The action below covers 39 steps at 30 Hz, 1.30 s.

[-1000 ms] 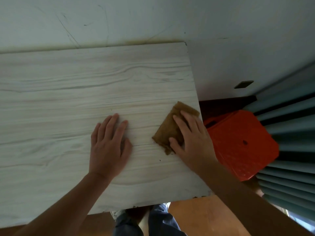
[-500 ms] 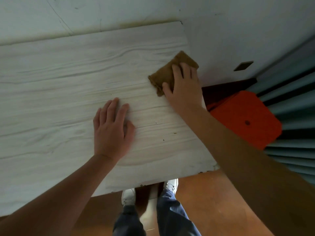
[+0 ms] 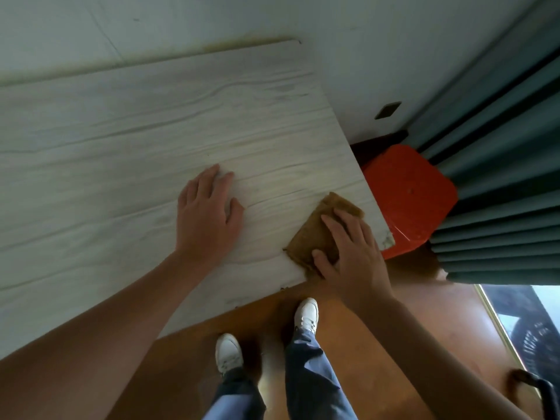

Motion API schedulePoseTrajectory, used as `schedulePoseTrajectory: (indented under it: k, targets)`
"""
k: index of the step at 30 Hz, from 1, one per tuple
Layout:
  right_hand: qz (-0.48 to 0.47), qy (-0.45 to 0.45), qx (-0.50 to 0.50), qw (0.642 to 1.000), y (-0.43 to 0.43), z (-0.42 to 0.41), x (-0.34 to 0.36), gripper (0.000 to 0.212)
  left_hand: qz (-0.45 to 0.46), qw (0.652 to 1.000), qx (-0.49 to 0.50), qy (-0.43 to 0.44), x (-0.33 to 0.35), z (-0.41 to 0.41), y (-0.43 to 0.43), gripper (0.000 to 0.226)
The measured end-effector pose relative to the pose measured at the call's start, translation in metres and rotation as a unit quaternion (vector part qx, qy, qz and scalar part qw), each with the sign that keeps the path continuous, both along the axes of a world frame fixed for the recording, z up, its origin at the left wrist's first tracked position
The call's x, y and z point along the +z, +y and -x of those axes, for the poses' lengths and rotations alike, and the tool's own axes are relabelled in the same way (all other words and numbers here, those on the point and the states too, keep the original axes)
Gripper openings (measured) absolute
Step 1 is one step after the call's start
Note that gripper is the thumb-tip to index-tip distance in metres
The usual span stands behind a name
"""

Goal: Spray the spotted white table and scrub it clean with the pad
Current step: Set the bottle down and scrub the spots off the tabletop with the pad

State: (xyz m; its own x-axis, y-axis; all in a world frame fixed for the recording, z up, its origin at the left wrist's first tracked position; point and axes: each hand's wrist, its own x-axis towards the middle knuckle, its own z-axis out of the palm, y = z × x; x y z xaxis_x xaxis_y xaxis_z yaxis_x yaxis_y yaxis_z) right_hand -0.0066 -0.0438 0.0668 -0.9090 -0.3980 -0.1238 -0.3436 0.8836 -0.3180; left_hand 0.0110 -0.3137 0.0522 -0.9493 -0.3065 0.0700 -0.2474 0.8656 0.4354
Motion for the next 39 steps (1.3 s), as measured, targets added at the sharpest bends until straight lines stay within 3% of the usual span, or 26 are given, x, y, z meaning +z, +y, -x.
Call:
schedulePoseTrajectory:
  k: [3, 9, 16, 20, 24, 29, 34, 39]
  targets:
    - [0.005, -0.005, -0.017, 1.0, -0.012, 0.011, -0.001, 0.063, 0.061, 0.998, -0.029, 0.015, 0.004, -0.029, -0.048, 0.055]
    - [0.072, -0.02, -0.095, 0.993, -0.071, 0.028, 0.002, 0.064, 0.071, 0.996, 0.042, -0.021, -0.005, -0.095, -0.114, 0.059]
    - [0.062, -0.041, 0.054, 0.996, -0.073, 0.036, 0.006, 0.066, 0.068, 0.997, 0.034, -0.015, -0.014, -0.102, -0.12, 0.059]
    - [0.01, -0.016, 0.071, 0.997, -0.068, 0.047, 0.007, 0.072, 0.066, 0.997, 0.032, -0.009, -0.014, -0.103, -0.122, 0.057]
    - [0.036, -0.021, 0.04, 0.998, -0.081, 0.048, 0.008, 0.086, 0.071, 0.997, 0.035, 0.001, -0.015, -0.103, -0.12, 0.056]
    - [0.058, -0.006, 0.013, 0.998, -0.089, 0.03, 0.002, 0.072, 0.071, 0.997, 0.037, -0.003, -0.015, -0.102, -0.121, 0.056]
    - [0.025, -0.025, 0.049, 0.998, -0.081, 0.0, 0.006, 0.077, 0.07, 0.997, 0.039, -0.006, -0.014, -0.103, -0.119, 0.056]
    - [0.08, 0.013, 0.003, 0.997, -0.078, 0.033, 0.02, 0.054, 0.072, 0.996, 0.044, -0.007, -0.013, -0.101, -0.118, 0.056]
